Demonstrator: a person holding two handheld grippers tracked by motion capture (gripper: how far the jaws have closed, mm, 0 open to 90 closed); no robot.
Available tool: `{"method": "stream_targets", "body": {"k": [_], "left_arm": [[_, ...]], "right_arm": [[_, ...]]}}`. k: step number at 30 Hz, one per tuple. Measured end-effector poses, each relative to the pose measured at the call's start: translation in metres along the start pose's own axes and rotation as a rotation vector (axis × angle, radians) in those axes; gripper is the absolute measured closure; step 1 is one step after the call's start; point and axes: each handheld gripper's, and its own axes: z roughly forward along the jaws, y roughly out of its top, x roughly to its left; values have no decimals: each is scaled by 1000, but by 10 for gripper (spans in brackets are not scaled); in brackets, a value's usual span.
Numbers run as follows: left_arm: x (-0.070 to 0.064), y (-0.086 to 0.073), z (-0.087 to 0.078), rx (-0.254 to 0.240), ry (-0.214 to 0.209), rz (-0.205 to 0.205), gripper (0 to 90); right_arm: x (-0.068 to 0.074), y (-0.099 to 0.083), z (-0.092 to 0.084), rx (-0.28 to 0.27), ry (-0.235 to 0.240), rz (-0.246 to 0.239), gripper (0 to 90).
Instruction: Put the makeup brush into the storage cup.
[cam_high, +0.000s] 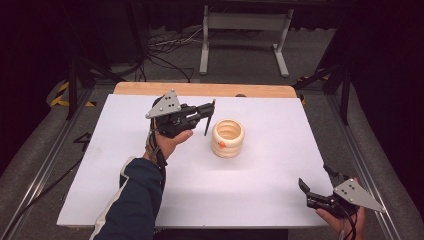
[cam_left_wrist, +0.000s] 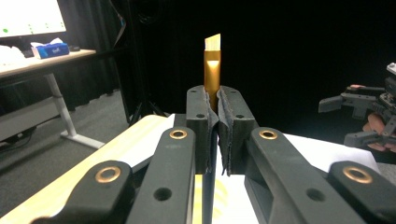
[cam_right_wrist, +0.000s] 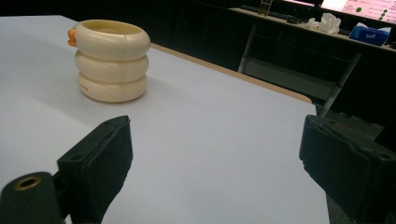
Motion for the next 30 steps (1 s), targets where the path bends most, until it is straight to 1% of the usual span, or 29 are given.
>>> {"method": "stream_targets", "body": {"k": [1, 2, 3, 7, 9, 10, 13, 14, 17, 20, 22, 25, 26, 28, 29, 30], "left_arm": [[0, 0, 0, 0, 0, 0, 836], [0, 0, 3, -7, -6, -7, 836], [-1, 0, 5, -4, -3, -5, 836], [-2, 1, 16, -15, -17, -13, 836], [-2, 1, 21, -7, -25, -11, 836], [-2, 1, 21, -7, -25, -11, 836], [-3, 0, 28, -7, -34, -19, 836], [-3, 0, 31, -3, -35, -13, 836], [-3, -2, 35, -9, -38, -20, 836], [-1, -5, 38, -22, -54, -34, 836], [0, -7, 41, -21, -58, -37, 836], [0, -9, 45, -20, -57, -37, 836], [0, -9, 46, -16, -59, -27, 836], [-1, -11, 49, -30, -54, -24, 836], [-2, -11, 50, -30, -53, -19, 836], [-3, -12, 52, -26, -44, -8, 836]], "right_arm": [[0, 0, 0, -2, 2, 0, 99], [0, 0, 0, -2, 2, 0, 99], [0, 0, 0, -5, 7, 1, 98], [1, 0, 0, -7, 8, -4, 96], [1, 0, 0, -5, 9, -7, 96], [1, 0, 0, -5, 9, -7, 96], [1, 0, 0, -4, 10, -3, 96], [1, 0, 0, -5, 9, -3, 96], [1, 0, 0, -8, 11, -6, 94], [0, 0, 0, -15, 14, -5, 86], [0, 0, -1, -20, 23, -1, 81], [1, 0, -1, -27, 30, 0, 76], [1, 0, -1, -31, 32, -2, 71], [1, 1, -1, -27, 30, -5, 60], [1, 1, 0, -25, 40, -4, 55], [2, 0, 0, -19, 45, -8, 54]]}}
